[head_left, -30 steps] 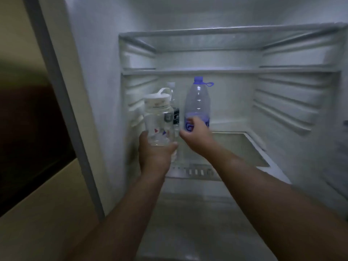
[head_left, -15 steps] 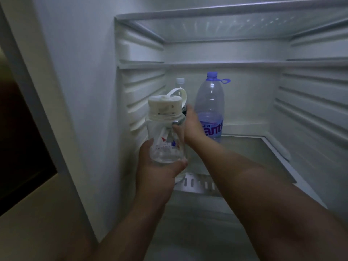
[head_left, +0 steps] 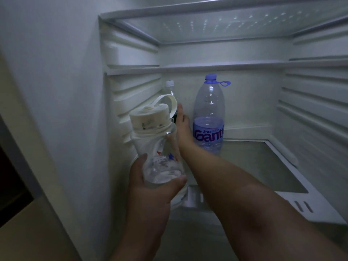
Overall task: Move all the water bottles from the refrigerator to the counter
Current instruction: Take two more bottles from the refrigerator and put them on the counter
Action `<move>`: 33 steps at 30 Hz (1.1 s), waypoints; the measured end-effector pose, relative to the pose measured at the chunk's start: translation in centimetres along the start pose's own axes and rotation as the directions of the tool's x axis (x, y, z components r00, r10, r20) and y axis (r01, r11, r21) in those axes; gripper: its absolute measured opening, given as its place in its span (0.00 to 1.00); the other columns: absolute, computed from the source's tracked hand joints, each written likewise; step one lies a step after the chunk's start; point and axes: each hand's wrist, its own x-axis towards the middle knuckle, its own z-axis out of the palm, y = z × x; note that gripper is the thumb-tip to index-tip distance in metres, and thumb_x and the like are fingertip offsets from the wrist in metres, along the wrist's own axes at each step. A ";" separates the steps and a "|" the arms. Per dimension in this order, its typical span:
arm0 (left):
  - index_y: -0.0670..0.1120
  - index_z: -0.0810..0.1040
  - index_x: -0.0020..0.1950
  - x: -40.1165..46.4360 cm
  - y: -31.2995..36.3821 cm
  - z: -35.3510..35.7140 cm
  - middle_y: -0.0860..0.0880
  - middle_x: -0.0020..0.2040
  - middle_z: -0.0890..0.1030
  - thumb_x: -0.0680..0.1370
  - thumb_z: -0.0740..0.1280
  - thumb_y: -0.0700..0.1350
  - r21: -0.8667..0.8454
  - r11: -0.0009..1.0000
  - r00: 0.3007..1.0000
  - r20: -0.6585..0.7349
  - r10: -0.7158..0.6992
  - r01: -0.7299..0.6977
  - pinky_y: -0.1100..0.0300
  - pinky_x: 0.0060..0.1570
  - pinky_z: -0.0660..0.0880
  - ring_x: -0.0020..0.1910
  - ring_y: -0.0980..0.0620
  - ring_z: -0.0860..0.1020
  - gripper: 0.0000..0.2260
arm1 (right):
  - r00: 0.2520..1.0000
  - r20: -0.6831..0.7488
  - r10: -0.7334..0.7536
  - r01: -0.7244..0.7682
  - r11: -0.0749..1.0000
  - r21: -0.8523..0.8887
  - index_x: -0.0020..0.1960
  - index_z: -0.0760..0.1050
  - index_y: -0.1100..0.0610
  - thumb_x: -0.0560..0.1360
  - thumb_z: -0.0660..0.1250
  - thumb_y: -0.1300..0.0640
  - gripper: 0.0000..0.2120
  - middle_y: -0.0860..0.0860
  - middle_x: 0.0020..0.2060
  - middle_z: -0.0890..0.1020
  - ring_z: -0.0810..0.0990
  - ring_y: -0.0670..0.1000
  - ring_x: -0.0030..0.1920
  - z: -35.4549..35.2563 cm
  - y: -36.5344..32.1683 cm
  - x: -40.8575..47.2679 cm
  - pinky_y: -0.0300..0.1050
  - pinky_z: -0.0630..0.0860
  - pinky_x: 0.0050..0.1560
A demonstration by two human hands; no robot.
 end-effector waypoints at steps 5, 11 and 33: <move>0.57 0.74 0.65 0.0 0.6 -0.5 0.53 0.55 0.83 0.54 0.84 0.40 0.002 1.000 1.000 0.003 -0.007 0.007 0.48 0.55 0.79 0.52 0.53 0.83 0.42 | 0.998 -0.044 -0.034 0.030 0.995 -0.100 0.77 0.47 0.45 0.80 0.55 0.55 0.29 0.60 0.64 0.68 0.73 0.61 0.58 0.7 -0.3 0.3 0.57 0.70 0.61; 0.55 0.75 0.61 -0.3 1.7 -0.9 0.54 0.49 0.84 0.61 0.81 0.34 0.026 0.999 0.999 0.043 0.022 -0.024 0.64 0.42 0.79 0.45 0.58 0.84 0.34 | 0.997 -0.023 -0.076 0.075 0.996 -0.042 0.78 0.50 0.47 0.79 0.56 0.48 0.29 0.61 0.65 0.68 0.72 0.62 0.61 -1.1 -0.6 -2.4 0.58 0.70 0.61; 0.60 0.69 0.56 -8.5 7.3 -2.4 0.63 0.46 0.73 0.67 0.80 0.41 0.104 0.994 0.990 0.138 0.007 -0.022 0.72 0.36 0.69 0.40 0.68 0.76 0.28 | 0.971 -0.234 -0.045 0.059 0.997 0.054 0.76 0.43 0.41 0.69 0.73 0.47 0.48 0.54 0.63 0.71 0.75 0.52 0.53 -8.6 -0.4 -15.2 0.51 0.75 0.46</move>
